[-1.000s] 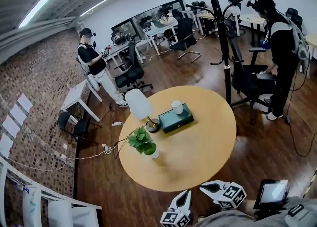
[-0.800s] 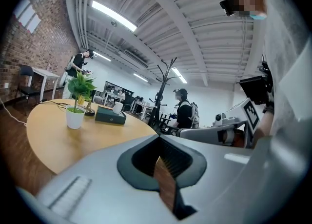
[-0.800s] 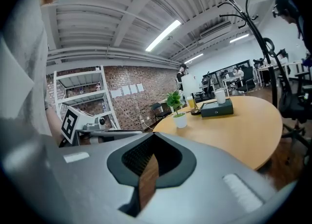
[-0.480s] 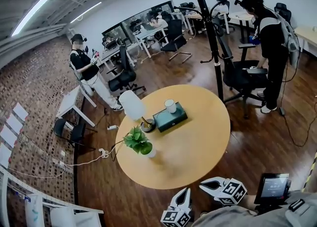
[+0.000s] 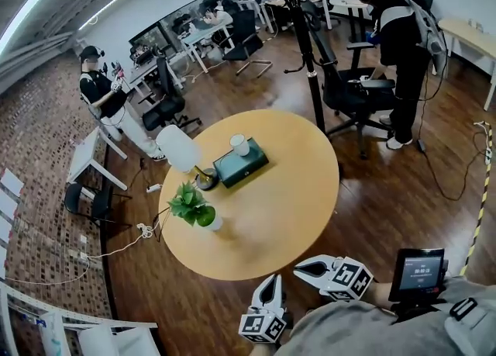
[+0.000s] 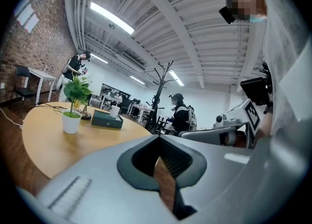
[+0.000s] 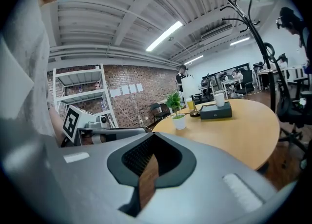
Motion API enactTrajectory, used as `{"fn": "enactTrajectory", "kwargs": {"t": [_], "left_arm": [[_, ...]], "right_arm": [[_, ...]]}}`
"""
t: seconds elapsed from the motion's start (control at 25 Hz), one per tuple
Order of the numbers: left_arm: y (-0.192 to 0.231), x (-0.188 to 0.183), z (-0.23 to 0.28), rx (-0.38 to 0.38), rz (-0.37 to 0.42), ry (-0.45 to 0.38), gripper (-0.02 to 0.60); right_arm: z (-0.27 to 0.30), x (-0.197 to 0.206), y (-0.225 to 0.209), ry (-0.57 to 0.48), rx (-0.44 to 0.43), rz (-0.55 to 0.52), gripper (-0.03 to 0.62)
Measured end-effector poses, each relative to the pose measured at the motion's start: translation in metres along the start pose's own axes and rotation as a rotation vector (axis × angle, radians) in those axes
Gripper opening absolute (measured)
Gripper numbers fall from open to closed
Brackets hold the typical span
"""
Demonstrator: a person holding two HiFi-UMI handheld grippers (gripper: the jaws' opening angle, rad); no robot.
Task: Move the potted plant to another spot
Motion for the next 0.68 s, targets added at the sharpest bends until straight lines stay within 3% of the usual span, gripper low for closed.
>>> {"fn": "enactTrajectory", "kwargs": {"t": [0.68], "left_arm": [[-0.003,-0.007,-0.006,0.018,0.000,-0.015,0.000]], "right_arm": [[0.006,-0.007,0.010,0.006,-0.015,-0.005,0.000]]}}
Point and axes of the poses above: the fingertips, and each gripper's own axes: z forward along the fingers, y to its left, x out of its underside, the point moved 4 cm from there along -z, backward along the fingers, and after that the axes turned 6 degrees about -x, right-handed, at the moved point
